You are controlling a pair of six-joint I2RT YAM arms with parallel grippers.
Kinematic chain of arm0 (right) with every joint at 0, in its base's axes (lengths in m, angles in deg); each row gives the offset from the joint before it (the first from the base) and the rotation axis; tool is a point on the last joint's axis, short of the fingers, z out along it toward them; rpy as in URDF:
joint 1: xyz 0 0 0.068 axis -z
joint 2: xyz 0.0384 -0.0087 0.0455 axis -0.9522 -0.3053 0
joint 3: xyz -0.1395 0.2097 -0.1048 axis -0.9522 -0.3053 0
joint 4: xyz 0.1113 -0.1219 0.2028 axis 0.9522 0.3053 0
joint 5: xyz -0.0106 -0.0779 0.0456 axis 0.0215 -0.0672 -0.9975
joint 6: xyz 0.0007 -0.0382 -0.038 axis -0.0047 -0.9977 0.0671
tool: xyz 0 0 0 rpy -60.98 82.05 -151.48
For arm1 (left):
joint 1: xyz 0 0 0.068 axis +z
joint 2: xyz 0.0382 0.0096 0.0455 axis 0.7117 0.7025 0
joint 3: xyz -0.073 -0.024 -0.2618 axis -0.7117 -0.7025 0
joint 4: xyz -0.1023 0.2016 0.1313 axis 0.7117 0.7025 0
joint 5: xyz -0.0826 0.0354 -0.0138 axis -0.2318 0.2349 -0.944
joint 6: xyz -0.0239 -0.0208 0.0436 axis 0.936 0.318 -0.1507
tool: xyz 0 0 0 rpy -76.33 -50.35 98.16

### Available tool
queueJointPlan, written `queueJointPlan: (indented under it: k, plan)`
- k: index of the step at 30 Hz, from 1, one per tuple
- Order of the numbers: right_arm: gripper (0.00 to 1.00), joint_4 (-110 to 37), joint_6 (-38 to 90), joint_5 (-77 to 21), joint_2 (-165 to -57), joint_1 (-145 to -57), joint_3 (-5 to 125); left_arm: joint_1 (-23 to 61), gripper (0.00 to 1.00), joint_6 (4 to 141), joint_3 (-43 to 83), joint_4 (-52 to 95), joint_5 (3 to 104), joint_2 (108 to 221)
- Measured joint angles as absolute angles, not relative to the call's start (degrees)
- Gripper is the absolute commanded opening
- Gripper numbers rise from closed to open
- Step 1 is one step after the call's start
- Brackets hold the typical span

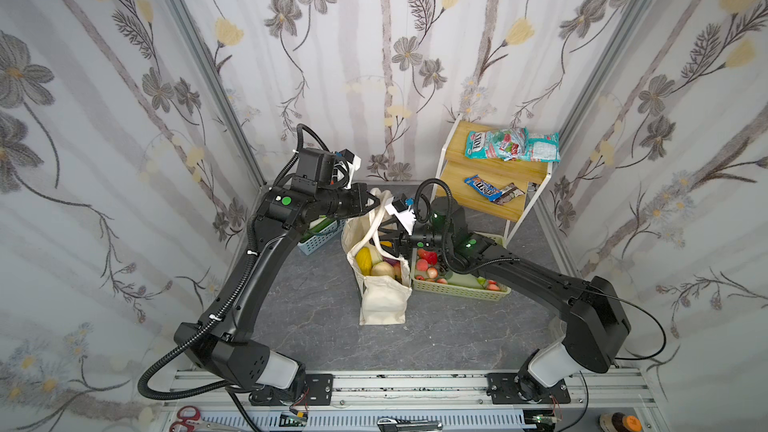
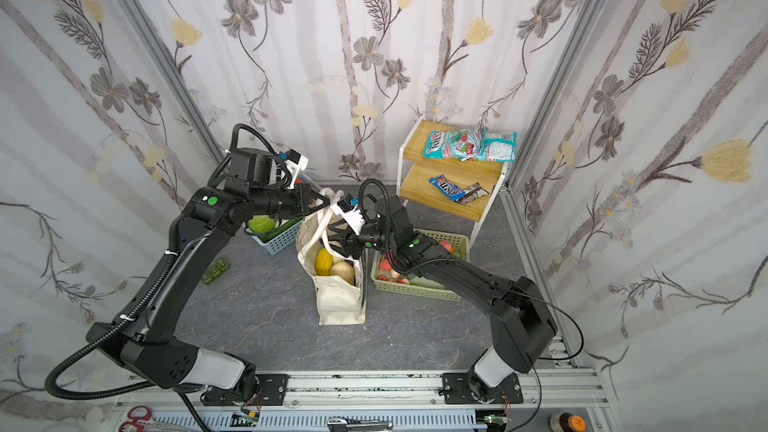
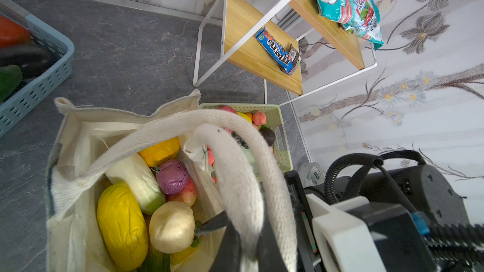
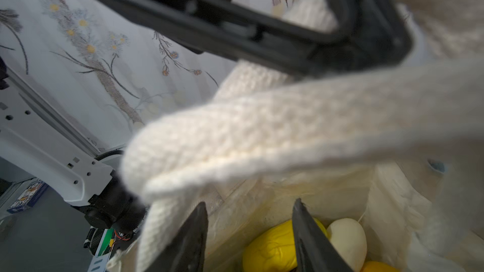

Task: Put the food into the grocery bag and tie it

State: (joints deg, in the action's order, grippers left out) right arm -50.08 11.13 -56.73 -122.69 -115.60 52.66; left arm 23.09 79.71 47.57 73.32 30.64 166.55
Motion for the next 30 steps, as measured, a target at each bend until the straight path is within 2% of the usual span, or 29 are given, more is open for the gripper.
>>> queueJointPlan:
  k: [10,17,22,30]
  plan:
    - [0.59,-59.85,13.01,-60.31,-125.29,-118.07,53.58,23.2,0.0,80.85,50.33,74.46,26.11,169.22]
    - [0.61,-66.74,16.94,-60.62,-129.18,-119.25,55.0,23.48,0.0,82.09,50.0,74.13,27.25,168.78]
    - [0.61,-72.4,19.83,-54.37,-131.87,-122.02,55.33,24.21,0.0,84.24,46.59,73.43,28.76,166.86]
    - [0.5,-84.71,25.42,-46.08,-137.62,-123.99,56.57,25.28,0.0,87.23,45.19,70.83,29.96,166.07]
